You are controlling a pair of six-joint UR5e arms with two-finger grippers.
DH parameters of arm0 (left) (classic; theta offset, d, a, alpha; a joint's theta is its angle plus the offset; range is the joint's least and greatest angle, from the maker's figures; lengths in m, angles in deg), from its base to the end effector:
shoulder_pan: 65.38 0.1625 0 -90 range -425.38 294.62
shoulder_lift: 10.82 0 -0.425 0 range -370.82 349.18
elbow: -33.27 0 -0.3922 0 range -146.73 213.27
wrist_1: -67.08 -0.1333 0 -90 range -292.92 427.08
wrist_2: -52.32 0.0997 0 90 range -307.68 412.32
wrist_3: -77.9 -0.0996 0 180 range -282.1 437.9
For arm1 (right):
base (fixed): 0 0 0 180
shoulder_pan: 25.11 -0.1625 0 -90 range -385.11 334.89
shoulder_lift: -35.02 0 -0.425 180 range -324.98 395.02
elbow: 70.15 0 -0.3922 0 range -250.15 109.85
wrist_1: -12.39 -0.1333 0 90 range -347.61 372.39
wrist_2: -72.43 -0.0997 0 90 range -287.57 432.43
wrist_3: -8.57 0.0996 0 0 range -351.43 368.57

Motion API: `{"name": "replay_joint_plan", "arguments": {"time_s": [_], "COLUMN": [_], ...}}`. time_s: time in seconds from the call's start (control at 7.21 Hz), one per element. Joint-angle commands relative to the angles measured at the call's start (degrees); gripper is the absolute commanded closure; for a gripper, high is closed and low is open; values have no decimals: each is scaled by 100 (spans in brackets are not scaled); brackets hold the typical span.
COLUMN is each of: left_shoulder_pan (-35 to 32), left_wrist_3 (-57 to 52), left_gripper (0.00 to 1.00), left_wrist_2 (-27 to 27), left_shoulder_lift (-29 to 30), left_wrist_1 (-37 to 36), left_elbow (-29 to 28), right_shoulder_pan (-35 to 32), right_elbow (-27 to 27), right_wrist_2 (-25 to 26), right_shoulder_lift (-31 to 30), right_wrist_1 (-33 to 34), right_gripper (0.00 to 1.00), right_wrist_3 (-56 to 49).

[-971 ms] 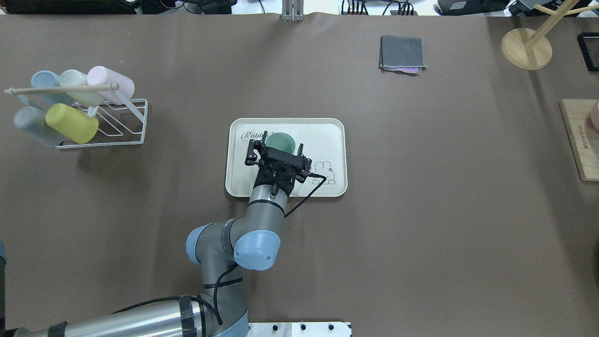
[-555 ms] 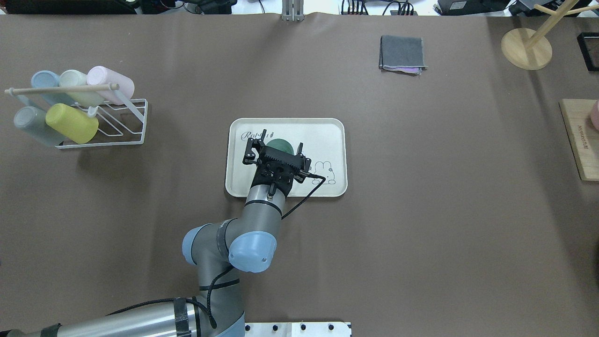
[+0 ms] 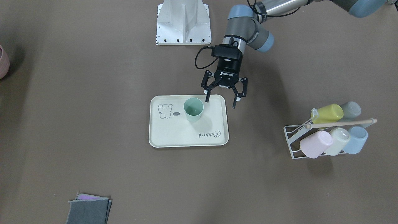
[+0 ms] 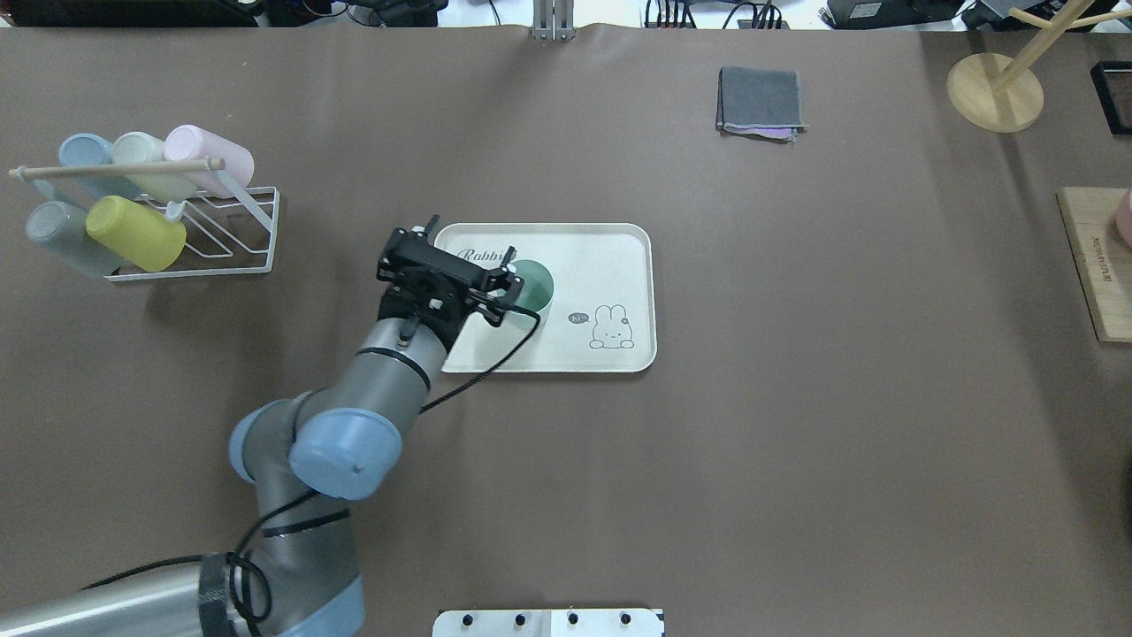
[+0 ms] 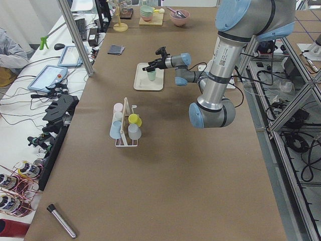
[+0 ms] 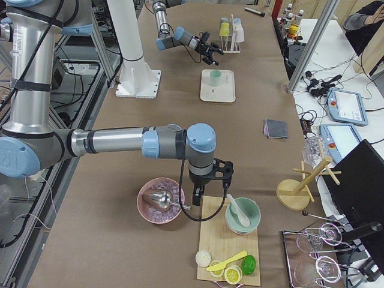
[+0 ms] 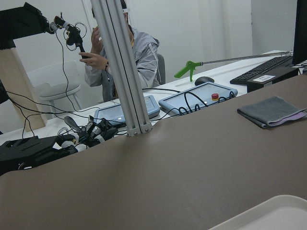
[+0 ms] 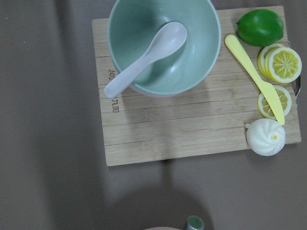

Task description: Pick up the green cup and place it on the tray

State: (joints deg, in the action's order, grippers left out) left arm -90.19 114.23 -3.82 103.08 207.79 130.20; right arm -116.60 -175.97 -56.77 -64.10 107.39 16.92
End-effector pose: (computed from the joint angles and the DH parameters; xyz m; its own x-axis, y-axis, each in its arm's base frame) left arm 0.4703 -0.4254 0.2636 0.7628 0.3844 -0.5200 0.3952 0.3593 0.8454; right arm 0.0814 -0.4221 0.6106 0.7632 0.1465 0.6294 -0.1383 0.9884 -0.0624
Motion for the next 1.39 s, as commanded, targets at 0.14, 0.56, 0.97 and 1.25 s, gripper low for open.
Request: {"name": "replay_joint_plan", "arguments": {"time_s": [0.14,0.56,0.97,1.25], "left_shoulder_pan": [-1829,-3543,-4942,-5741], "left_wrist_3": [-732,-978,-970,-1240], "left_gripper": [2,2,2,2], "left_wrist_2": [-3009,-5026,-6221,-7152], "left_shoulder_lift": [-656,-1078,-1666,-2159], "left_wrist_1": [-489,-1665,-3177,-4066], "left_elbow": [422,529,468,468], "right_shoulder_pan": [0,0,9,0], "right_elbow": [-9,-9,-18,-18], "right_wrist_2": [-9,-9,-9,-9], "right_shoulder_lift": [-3,-3,-3,-3], "right_wrist_1": [10,19,19,19], "right_gripper": [0,0,0,0], "right_wrist_3": [0,0,0,-9]}}
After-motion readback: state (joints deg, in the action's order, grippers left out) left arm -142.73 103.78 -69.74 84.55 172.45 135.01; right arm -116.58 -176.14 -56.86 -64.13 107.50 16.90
